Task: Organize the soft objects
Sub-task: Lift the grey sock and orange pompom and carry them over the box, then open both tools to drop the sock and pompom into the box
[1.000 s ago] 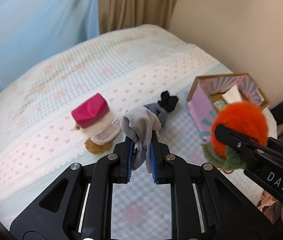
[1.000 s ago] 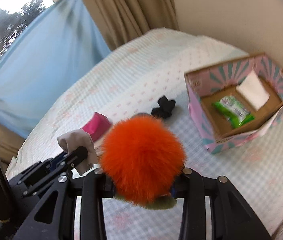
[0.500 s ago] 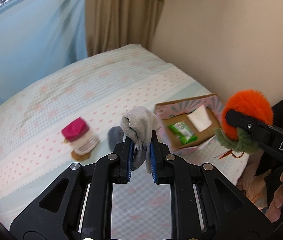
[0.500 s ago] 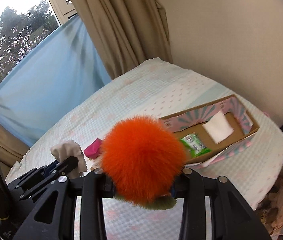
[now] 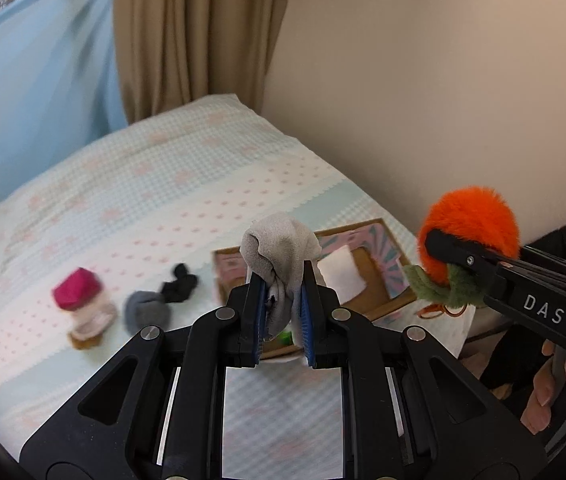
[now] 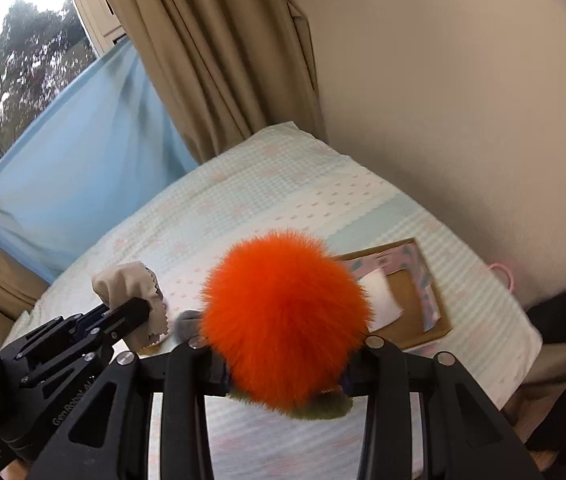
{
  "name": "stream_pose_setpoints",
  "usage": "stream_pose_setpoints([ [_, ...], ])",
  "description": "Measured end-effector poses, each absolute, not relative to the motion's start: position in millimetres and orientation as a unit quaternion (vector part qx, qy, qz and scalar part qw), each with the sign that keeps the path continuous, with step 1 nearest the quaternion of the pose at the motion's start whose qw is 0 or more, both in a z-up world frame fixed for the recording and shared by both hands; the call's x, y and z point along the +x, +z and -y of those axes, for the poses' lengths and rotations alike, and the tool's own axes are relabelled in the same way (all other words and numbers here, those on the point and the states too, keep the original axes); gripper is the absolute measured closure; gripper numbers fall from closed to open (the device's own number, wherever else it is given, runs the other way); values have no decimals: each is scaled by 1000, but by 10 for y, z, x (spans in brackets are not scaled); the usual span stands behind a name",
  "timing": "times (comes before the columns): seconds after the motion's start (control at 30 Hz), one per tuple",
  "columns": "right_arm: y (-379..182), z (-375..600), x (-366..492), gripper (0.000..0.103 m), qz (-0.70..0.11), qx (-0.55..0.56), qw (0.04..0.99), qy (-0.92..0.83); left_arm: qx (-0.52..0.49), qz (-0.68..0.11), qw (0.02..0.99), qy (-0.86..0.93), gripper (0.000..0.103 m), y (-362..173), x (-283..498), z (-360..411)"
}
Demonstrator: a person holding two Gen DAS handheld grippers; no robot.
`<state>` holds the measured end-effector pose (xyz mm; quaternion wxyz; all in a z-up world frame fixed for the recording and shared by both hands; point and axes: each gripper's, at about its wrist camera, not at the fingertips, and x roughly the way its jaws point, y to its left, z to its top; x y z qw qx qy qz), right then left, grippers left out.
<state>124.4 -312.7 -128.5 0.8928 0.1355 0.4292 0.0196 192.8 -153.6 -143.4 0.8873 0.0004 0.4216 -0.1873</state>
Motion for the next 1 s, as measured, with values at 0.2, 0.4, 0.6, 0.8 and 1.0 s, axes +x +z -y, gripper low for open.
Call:
stream_pose_setpoints([
  [0.2,-1597,3644,1609,69,-470,124,874,27,-12,-462,869,-179,90,-1860,2251,2045],
  [0.4,-2040,3929,1995,69,-521,109,845,50,-20,-533,831,-156,90,-2534,2544,2361],
  [0.6,-2515,3985,2303,69,-570,97,813,68,-25,-598,788,-143,90,-3145,2799,2532],
  [0.8,-2966,3993,2569,68,-617,89,778,75,-14,-656,741,-142,90,-3641,3019,2655],
  [1.0,-3296,4051,2742,68,-653,119,744,74,0,-680,720,-143,90,-3838,3141,2748],
])
